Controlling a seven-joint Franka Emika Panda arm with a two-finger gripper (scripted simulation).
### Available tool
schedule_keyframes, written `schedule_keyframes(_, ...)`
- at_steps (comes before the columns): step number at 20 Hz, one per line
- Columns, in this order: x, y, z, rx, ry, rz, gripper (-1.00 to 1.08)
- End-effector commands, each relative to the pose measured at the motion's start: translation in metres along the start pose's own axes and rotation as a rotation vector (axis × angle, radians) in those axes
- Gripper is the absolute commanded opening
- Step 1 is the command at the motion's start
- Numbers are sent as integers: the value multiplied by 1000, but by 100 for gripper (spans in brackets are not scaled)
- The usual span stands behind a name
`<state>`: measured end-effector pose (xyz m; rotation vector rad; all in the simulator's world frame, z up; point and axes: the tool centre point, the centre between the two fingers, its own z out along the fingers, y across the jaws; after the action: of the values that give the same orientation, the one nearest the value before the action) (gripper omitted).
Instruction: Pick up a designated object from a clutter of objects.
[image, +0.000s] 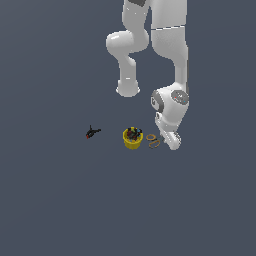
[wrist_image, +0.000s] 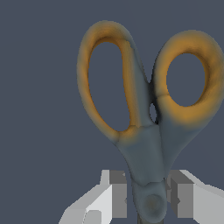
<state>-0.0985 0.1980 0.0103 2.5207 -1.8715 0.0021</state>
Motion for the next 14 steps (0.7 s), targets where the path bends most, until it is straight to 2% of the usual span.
schedule_keyframes(1, 0, -1, -3, 1, 0, 0, -100)
schedule_keyframes(7, -2, -7, -24, 1, 0, -1, -100)
schedule_keyframes(14, -5, -20, -71, 1, 0, -1, -100)
